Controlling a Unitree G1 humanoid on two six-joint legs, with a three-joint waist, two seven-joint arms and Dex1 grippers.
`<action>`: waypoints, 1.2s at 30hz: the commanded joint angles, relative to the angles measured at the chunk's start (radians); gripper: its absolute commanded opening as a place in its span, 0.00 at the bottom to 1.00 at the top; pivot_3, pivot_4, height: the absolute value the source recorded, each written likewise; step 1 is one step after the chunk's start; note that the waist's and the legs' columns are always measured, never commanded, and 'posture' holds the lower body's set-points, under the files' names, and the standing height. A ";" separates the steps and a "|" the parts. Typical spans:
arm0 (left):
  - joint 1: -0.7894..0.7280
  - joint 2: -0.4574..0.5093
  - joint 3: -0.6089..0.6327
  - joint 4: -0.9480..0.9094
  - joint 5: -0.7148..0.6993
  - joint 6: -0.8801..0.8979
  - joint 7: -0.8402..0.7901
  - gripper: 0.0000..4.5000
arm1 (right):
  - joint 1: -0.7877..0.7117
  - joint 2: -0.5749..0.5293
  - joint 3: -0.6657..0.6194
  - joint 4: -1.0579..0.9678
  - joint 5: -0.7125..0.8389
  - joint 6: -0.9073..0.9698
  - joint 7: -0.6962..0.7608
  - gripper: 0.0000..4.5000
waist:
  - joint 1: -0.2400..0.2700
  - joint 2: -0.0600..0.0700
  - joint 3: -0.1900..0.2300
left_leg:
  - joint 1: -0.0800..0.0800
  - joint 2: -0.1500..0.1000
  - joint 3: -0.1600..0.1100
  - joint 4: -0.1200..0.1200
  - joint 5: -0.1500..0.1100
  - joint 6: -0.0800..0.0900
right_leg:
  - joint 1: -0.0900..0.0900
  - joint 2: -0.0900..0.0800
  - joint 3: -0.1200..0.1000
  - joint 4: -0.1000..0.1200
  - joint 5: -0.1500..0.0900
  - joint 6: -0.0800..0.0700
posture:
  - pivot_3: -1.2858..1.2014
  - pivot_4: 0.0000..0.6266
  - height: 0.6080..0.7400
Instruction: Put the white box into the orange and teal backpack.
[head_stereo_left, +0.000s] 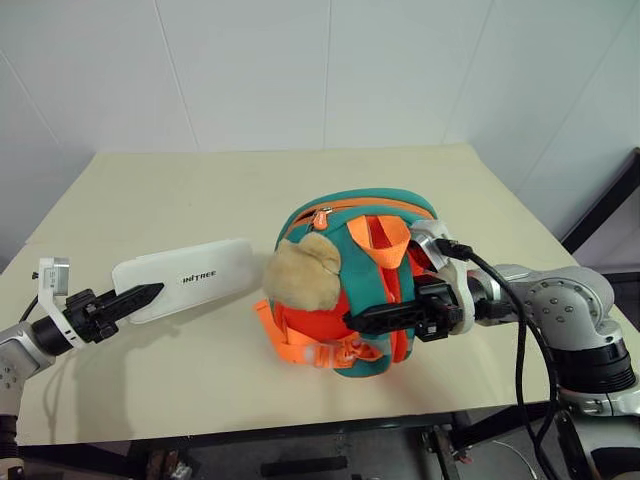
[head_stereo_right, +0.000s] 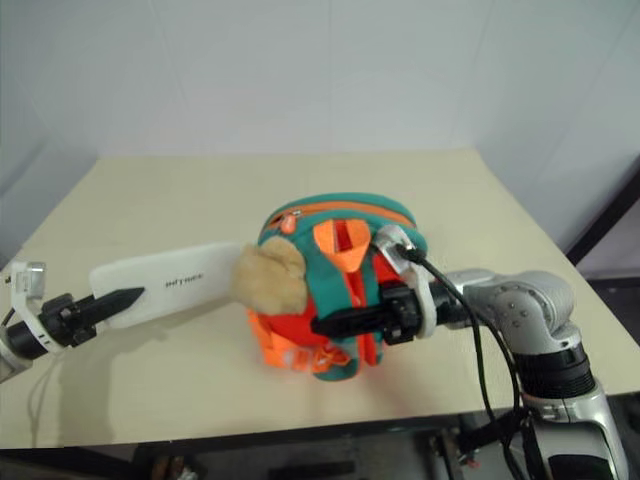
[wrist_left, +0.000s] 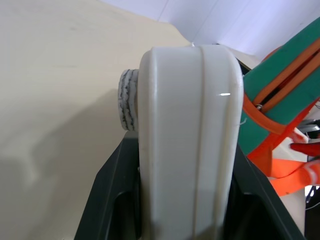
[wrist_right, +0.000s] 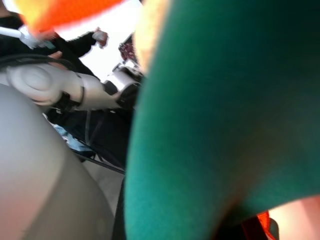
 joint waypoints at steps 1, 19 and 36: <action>-0.042 0.033 0.055 -0.107 -0.112 0.082 -0.021 0.30 | 0.011 -0.002 0.002 -0.024 -0.007 -0.024 0.022 0.09 | 0.003 0.000 0.000 | 0.000 0.000 0.000 0.000 0.000 0.000 | 0.000 0.000 0.000 0.000 0.000 0.000 | 0.52 0.24 1.00; -0.182 0.021 0.099 -0.311 -0.391 0.271 0.058 0.30 | 0.038 0.027 0.018 -0.021 -0.063 -0.069 0.007 0.09 | 0.000 -0.007 0.001 | 0.001 0.001 0.000 0.004 -0.001 -0.001 | 0.001 0.002 0.001 0.002 0.000 0.000 | 0.52 0.24 1.00; -0.143 0.059 0.006 -0.337 -0.296 0.157 -0.011 0.30 | 0.032 0.062 0.024 -0.004 -0.096 -0.094 0.004 0.09 | 0.000 -0.008 0.001 | 0.001 0.001 0.001 0.007 -0.002 0.000 | 0.002 0.002 0.002 0.003 0.001 0.000 | 0.52 0.24 1.00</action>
